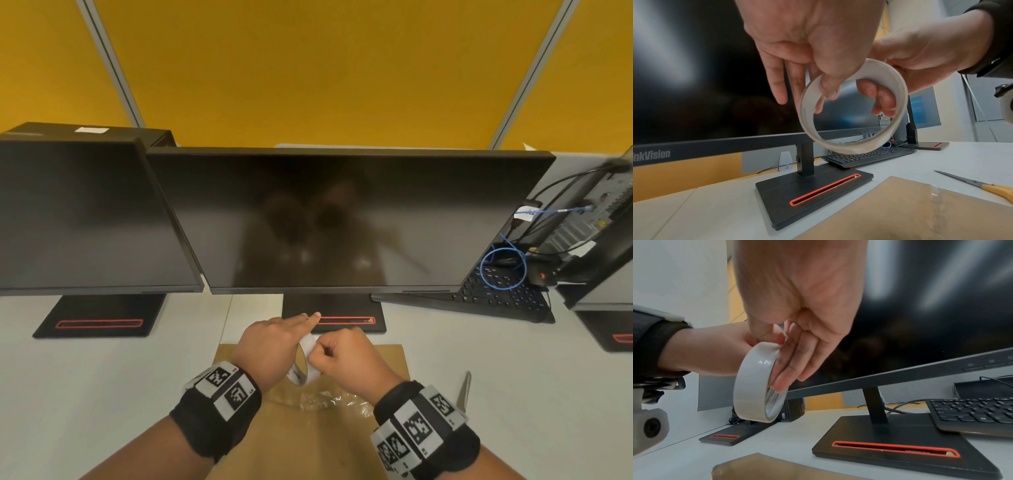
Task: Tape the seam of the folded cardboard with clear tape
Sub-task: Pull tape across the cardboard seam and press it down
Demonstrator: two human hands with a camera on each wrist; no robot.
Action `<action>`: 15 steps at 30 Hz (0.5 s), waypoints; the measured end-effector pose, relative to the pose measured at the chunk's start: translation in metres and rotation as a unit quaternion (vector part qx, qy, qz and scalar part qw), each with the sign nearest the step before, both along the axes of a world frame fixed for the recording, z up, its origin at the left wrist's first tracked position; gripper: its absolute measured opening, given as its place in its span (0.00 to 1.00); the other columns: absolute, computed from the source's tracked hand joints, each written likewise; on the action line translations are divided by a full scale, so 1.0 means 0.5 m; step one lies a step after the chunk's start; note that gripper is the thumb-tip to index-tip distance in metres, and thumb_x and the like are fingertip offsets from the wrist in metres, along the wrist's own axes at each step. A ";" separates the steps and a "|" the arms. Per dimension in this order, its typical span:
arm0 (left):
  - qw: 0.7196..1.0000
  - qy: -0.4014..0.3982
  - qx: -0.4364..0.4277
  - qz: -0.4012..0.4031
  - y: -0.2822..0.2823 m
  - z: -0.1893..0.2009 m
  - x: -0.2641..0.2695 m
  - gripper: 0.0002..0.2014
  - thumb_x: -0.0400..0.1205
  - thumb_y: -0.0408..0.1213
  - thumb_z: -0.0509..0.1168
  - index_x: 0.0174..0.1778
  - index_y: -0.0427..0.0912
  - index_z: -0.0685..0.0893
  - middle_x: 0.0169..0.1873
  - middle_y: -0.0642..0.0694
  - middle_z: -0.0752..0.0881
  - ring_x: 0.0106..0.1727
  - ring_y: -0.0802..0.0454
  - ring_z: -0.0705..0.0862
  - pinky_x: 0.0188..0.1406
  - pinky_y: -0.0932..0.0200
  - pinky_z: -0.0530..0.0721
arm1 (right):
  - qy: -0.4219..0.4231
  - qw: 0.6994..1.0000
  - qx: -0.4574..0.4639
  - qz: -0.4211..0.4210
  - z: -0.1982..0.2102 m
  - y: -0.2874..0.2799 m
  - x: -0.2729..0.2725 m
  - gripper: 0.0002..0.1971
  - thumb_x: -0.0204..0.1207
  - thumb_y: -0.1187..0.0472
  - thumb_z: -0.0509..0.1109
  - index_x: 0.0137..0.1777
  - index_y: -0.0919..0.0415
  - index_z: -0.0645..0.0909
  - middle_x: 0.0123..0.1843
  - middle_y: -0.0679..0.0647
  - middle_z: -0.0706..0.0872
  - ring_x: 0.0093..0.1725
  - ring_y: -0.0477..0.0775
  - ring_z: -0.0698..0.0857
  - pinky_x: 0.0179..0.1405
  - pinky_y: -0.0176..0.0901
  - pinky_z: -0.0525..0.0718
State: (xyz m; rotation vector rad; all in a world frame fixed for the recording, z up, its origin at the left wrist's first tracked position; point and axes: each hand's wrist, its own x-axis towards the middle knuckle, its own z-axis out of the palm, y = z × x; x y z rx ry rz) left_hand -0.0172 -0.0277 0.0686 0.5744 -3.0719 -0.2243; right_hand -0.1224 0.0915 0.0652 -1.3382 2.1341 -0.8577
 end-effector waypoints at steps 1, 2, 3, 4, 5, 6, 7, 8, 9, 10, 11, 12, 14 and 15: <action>1.000 0.007 -0.002 0.004 0.000 -0.003 0.000 0.28 0.85 0.35 0.55 0.81 0.57 0.59 0.77 0.52 0.71 0.72 0.50 0.76 0.67 0.54 0.77 | 0.000 1.000 0.002 -0.003 -0.002 -0.001 0.000 0.13 0.74 0.64 0.63 0.30 0.67 0.82 0.28 0.65 0.82 0.25 0.46 0.71 0.27 0.35 0.70; 1.000 0.015 -0.006 0.006 0.002 -0.006 -0.001 0.28 0.84 0.34 0.58 0.79 0.56 0.63 0.74 0.51 0.74 0.69 0.49 0.80 0.63 0.53 0.80 | 0.002 1.000 0.006 -0.006 -0.003 -0.002 0.001 0.13 0.74 0.64 0.63 0.31 0.67 0.83 0.29 0.65 0.83 0.26 0.47 0.72 0.28 0.38 0.72; 1.000 0.011 -0.007 0.007 0.003 -0.007 -0.002 0.28 0.82 0.34 0.61 0.78 0.55 0.66 0.71 0.50 0.78 0.65 0.48 0.83 0.59 0.53 0.83 | 0.005 1.000 0.011 -0.008 -0.005 -0.004 0.001 0.13 0.74 0.64 0.62 0.32 0.68 0.83 0.30 0.64 0.84 0.26 0.48 0.73 0.29 0.40 0.73; 1.000 0.003 -0.005 0.006 0.004 -0.008 -0.004 0.28 0.80 0.33 0.65 0.76 0.54 0.70 0.68 0.49 0.81 0.61 0.48 0.86 0.55 0.53 0.85 | 0.008 1.000 0.015 -0.010 -0.006 -0.005 0.001 0.13 0.74 0.64 0.62 0.33 0.68 0.83 0.31 0.64 0.85 0.27 0.48 0.74 0.30 0.40 0.74; 1.000 -0.001 -0.009 0.004 0.002 -0.009 -0.003 0.29 0.76 0.34 0.70 0.74 0.54 0.74 0.64 0.49 0.84 0.56 0.49 0.88 0.49 0.54 0.87 | 0.007 1.000 0.018 -0.016 -0.008 -0.006 -0.001 0.13 0.75 0.63 0.62 0.33 0.67 0.83 0.32 0.64 0.85 0.28 0.49 0.75 0.29 0.38 0.73; 1.000 0.004 -0.025 0.000 -0.003 -0.012 -0.002 0.31 0.69 0.35 0.76 0.69 0.53 0.79 0.58 0.50 0.88 0.48 0.51 0.91 0.40 0.57 0.89 | -0.001 0.999 0.020 -0.027 -0.009 -0.007 -0.004 0.12 0.76 0.63 0.62 0.34 0.66 0.82 0.33 0.62 0.86 0.29 0.50 0.77 0.29 0.34 0.73; 0.999 -0.007 -0.032 0.007 -0.005 -0.011 -0.002 0.34 0.60 0.36 0.81 0.64 0.53 0.83 0.51 0.52 0.91 0.39 0.54 0.91 0.30 0.61 0.88 | -0.017 0.999 0.018 -0.044 -0.009 -0.006 -0.009 0.12 0.77 0.63 0.62 0.35 0.64 0.82 0.33 0.60 0.86 0.31 0.50 0.79 0.30 0.31 0.73; 0.999 -0.006 -0.032 0.017 -0.004 -0.009 -0.002 0.36 0.54 0.36 0.84 0.61 0.53 0.86 0.46 0.53 0.92 0.33 0.56 0.90 0.24 0.63 0.86 | -0.037 0.997 0.014 -0.061 -0.008 -0.004 -0.015 0.11 0.78 0.62 0.63 0.36 0.62 0.82 0.33 0.57 0.86 0.32 0.50 0.82 0.31 0.30 0.74; 0.999 -0.005 -0.035 0.022 -0.004 -0.008 -0.002 0.37 0.54 0.37 0.84 0.61 0.53 0.86 0.47 0.53 0.92 0.33 0.56 0.90 0.23 0.62 0.86 | -0.061 0.996 0.008 -0.071 -0.007 -0.003 -0.019 0.11 0.79 0.62 0.63 0.36 0.62 0.82 0.32 0.55 0.87 0.34 0.49 0.84 0.33 0.31 0.75; 0.999 -0.015 -0.029 0.023 -0.003 -0.003 -0.002 0.35 0.60 0.37 0.82 0.65 0.53 0.83 0.52 0.52 0.90 0.38 0.54 0.90 0.29 0.60 0.87 | -0.088 0.993 -0.004 -0.076 -0.004 -0.003 -0.021 0.11 0.79 0.61 0.63 0.37 0.61 0.83 0.32 0.54 0.87 0.35 0.49 0.85 0.36 0.33 0.78; 0.999 -0.015 -0.012 0.025 -0.001 0.005 -0.004 0.32 0.68 0.36 0.77 0.70 0.54 0.78 0.59 0.51 0.87 0.47 0.51 0.90 0.38 0.56 0.88 | -0.117 0.990 -0.016 -0.078 -0.003 -0.003 -0.021 0.11 0.79 0.61 0.63 0.38 0.60 0.84 0.34 0.54 0.88 0.37 0.50 0.87 0.39 0.36 0.82; 0.999 -0.012 -0.010 0.034 -0.001 0.007 -0.006 0.30 0.75 0.34 0.71 0.74 0.53 0.74 0.66 0.50 0.83 0.54 0.48 0.88 0.46 0.53 0.87 | -0.145 0.986 -0.029 -0.080 0.000 -0.004 -0.019 0.10 0.80 0.60 0.64 0.40 0.58 0.85 0.36 0.55 0.90 0.39 0.51 0.88 0.44 0.40 0.84; 0.999 -0.006 -0.021 0.035 -0.007 0.014 -0.005 0.31 0.74 0.33 0.71 0.74 0.52 0.73 0.66 0.48 0.83 0.54 0.46 0.88 0.46 0.53 0.87 | -0.176 0.980 -0.042 -0.078 0.004 -0.005 -0.016 0.08 0.79 0.58 0.67 0.42 0.52 0.87 0.39 0.57 0.91 0.42 0.54 0.88 0.48 0.41 0.85; 0.999 -0.013 -0.021 0.032 -0.009 0.018 -0.005 0.33 0.70 0.34 0.75 0.72 0.52 0.76 0.63 0.48 0.86 0.50 0.47 0.90 0.42 0.53 0.87 | -0.177 0.981 -0.042 -0.073 0.007 -0.005 -0.017 0.07 0.79 0.57 0.68 0.43 0.51 0.87 0.40 0.59 0.91 0.42 0.55 0.88 0.49 0.40 0.84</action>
